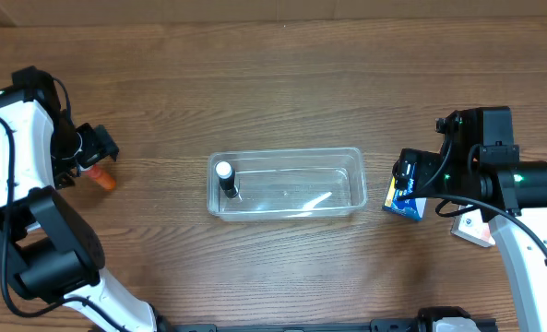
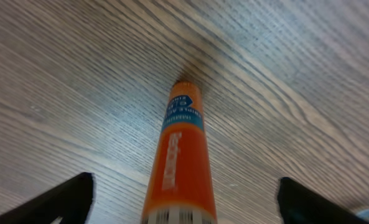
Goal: Pack container
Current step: 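Move the left gripper to the orange Redoxon tube and grasp it, then place the orange tube into the container's left end with left gripper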
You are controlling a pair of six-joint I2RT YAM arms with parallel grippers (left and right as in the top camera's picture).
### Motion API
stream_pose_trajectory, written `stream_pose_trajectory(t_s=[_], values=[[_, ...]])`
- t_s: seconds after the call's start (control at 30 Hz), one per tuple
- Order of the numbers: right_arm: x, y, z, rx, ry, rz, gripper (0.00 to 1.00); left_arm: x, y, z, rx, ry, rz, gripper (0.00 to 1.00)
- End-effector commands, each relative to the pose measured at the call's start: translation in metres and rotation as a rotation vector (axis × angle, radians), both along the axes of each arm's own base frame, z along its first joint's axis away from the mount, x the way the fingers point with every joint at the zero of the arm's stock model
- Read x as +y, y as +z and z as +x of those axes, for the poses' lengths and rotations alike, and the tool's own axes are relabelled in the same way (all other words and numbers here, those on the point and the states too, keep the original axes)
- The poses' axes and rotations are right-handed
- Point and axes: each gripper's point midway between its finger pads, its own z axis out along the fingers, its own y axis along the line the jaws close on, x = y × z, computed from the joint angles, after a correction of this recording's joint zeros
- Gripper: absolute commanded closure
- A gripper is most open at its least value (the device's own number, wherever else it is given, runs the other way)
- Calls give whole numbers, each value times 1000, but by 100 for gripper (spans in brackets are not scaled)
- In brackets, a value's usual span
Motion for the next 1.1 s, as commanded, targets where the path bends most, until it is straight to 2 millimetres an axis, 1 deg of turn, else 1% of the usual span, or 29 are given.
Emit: stream_pose_trajectory(t_s=[0.0,0.03,0.07,0.1,0.13,0.17,0.2,0.3,0.37,0.4,0.43,0.47,0.5,0.57,0.6,0.63,0.67,0.7,0.73,0.77,0.8,0.83,0.87,0.9,0.93,0.97,1.0,1.03,1.07], values=[[-2,11,5,-39,-4,-5,0,-3,-4,1,7,-24,-11,18],[-2,11,5,-39,-4,-5,0,-3,-4,2,7,-24,-11,27],[-2,11,5,-38,-4,-5,0,-3,-4,2,7,-24,-10,39],[-2,11,5,-38,-4,-5,0,-3,-4,2,5,-24,-10,46],[-2,11,5,-39,-4,-5,0,-3,-4,2,5,-24,-10,56],[-2,11,5,-39,-4,-5,0,-3,-4,2,5,-24,-9,61],[-2,11,5,-39,-4,-5,0,-2,-4,1,8,-24,-3,63],[-2,11,5,-39,-4,-5,0,1,-4,-1,19,-24,13,74],[-2,11,5,-39,-4,-5,0,0,-3,0,19,-24,12,85],[-2,11,5,-38,-4,-5,0,0,-1,-1,18,-24,12,93],[-2,11,5,-38,-4,-5,0,0,5,-1,11,-19,15,96],[-2,11,5,-38,-4,-5,0,-2,12,-1,-5,-19,20,96],[-2,11,5,-38,-5,-5,0,-6,27,0,-40,-28,33,96],[-5,13,4,-40,-15,-9,0,-29,70,-1,-146,-87,71,96],[-13,14,3,-43,-54,-19,0,-45,92,-3,-202,-126,87,96],[-26,19,2,-53,-115,-23,0,-68,118,-7,-271,-186,100,96],[-34,22,0,-60,-154,-20,0,-91,137,-11,-332,-244,90,96],[-41,25,-1,-67,-195,-14,0,-118,154,-17,-391,-304,67,96],[-46,25,-2,-66,-213,-13,0,-135,163,-23,-417,-333,52,96],[-47,24,-2,-62,-222,-4,0,-164,174,-35,-446,-379,25,96],[-47,24,-3,-60,-223,-3,0,-195,179,-47,-454,-433,-10,96],[-47,24,-3,-60,-223,-3,0,-213,178,-54,-446,-471,-31,96],[-47,24,-3,-60,-223,-3,0,-236,175,-62,-430,-520,-53,96],[-47,24,-3,-60,-223,-3,0,-249,171,-66,-417,-543,-59,96],[-46,23,-3,-57,-221,1,0,-256,166,-70,-400,-546,-48,96],[-46,23,-4,-55,-220,3,0,-263,155,-74,-372,-541,-34,96],[-45,23,-3,-55,-216,9,0,-266,147,-76,-350,-533,-31,96],[-45,23,-3,-55,-216,10,0,-268,128,-79,-306,-526,-27,96],[-45,23,-3,-55,-216,10,0,-267,116,-81,-274,-511,-22,96]])
